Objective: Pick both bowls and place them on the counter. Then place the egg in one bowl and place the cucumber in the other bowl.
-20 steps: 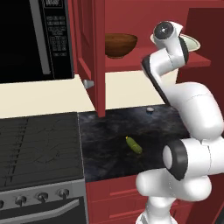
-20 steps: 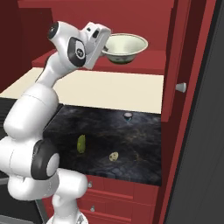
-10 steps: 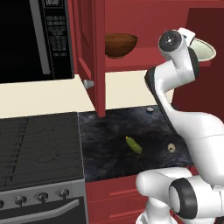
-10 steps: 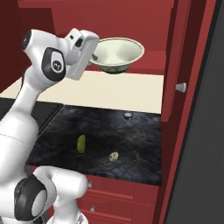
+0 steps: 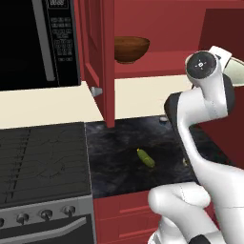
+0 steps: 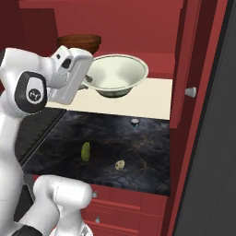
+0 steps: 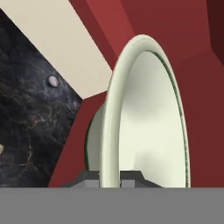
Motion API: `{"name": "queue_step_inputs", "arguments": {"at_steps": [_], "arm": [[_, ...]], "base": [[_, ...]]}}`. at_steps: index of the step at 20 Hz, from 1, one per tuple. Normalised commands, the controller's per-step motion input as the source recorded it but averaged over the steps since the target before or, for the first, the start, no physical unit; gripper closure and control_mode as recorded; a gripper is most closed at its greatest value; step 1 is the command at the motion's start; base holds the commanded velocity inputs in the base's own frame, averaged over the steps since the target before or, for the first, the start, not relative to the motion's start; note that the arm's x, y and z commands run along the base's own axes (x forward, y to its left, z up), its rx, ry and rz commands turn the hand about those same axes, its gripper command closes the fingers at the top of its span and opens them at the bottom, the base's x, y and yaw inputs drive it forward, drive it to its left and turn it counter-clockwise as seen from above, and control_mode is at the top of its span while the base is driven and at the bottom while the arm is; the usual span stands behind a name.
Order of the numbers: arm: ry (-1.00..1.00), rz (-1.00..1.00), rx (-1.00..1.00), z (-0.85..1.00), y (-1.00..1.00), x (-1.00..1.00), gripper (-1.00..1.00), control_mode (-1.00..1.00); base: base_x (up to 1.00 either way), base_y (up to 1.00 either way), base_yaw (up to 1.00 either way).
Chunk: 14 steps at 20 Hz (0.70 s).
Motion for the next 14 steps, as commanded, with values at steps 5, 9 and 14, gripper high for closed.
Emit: {"name": "queue_step_inputs", "arguments": {"at_steps": [5,9,14], "arm": [[0.07,0.00,0.00,-0.59,0.01,-0.90,1.00,-1.00],[0.11,0.00,0.00,-0.70,0.00,-0.69,1.00,-1.00],[0.16,0.00,0.00,-0.58,0.00,-0.11,1.00,-1.00]], "base": [[0.00,0.00,0.00],[0.00,0.00,0.00],[0.00,0.00,0.00]]}}
